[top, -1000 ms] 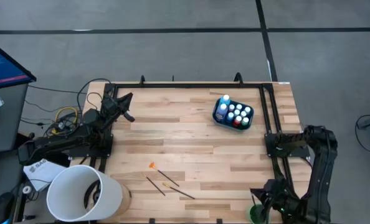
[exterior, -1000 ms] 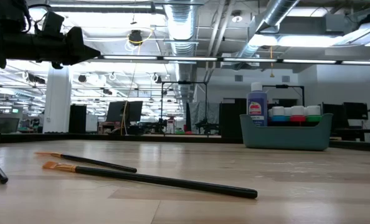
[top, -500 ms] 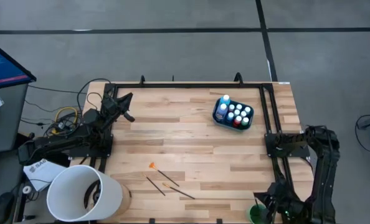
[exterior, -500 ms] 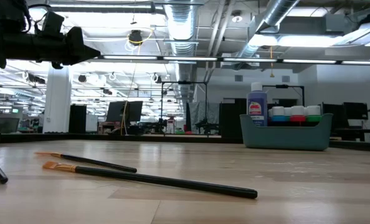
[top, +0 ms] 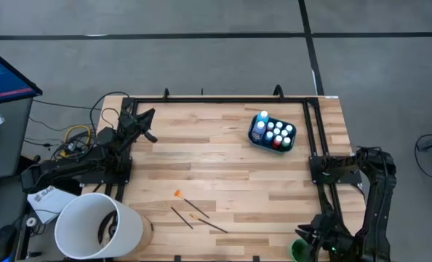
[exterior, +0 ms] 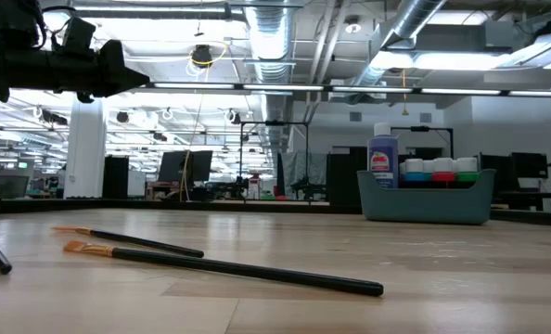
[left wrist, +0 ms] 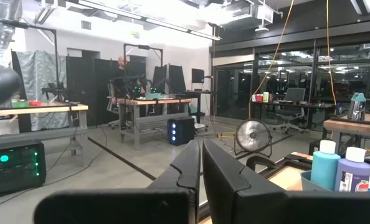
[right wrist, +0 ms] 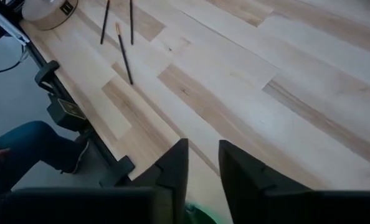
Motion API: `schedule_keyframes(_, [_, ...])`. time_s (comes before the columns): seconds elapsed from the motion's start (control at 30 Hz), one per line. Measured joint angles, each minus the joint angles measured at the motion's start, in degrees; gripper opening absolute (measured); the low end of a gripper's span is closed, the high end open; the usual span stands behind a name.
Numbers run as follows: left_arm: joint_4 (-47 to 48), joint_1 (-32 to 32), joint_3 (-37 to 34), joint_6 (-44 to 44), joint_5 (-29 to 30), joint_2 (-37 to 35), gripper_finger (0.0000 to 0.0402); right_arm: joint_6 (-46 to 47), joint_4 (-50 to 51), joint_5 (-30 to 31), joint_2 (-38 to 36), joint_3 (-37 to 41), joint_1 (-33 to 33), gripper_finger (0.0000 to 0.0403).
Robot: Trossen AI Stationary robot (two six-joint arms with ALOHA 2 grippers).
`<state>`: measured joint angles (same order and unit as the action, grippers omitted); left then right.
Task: Pick & Place Paint Supplies
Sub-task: Put the yellow paint brush into the green cup
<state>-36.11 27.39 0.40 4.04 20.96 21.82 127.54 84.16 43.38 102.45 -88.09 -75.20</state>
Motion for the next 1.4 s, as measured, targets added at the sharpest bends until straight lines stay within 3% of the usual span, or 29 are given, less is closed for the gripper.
schedule_keyframes(0.17, [0.0,0.0,0.0,0.0,0.0,0.0,0.0008,-0.2,2.5,-0.1,-0.2,-2.0,1.9,0.0115])
schedule_keyframes(0.3, [0.0,0.0,0.0,0.0,0.0,0.0,0.0008,-3.7,6.0,0.0,-1.2,-5.9,8.7,0.0136])
schedule_keyframes(0.4, [0.0,0.0,0.0,0.0,0.0,0.0,0.0008,-14.9,3.9,-2.6,-2.3,-8.3,16.5,0.0146])
schedule_keyframes(0.5, [0.0,0.0,0.0,0.0,0.0,0.0,0.0008,-30.6,-2.5,-10.6,-2.4,-10.1,26.5,0.0150])
schedule_keyframes(0.67, [0.0,0.0,0.0,0.0,0.0,0.0,0.0008,-54.4,-19.8,-22.6,-1.4,-10.4,41.5,0.0149])
schedule_keyframes(0.87, [0.0,0.0,0.0,0.0,0.0,0.0,0.0008,-73.2,-40.3,-28.2,2.3,-10.6,53.0,0.0148])
schedule_keyframes(1.1, [-0.1,0.0,0.0,0.0,0.0,0.0,0.0008,-83.2,-52.0,-33.6,9.6,-10.6,58.7,0.0147])
schedule_keyframes(1.4, [-0.2,0.0,0.0,0.0,0.0,0.0,0.0008,-89.3,-52.1,-34.0,22.3,-19.6,60.9,0.0147])
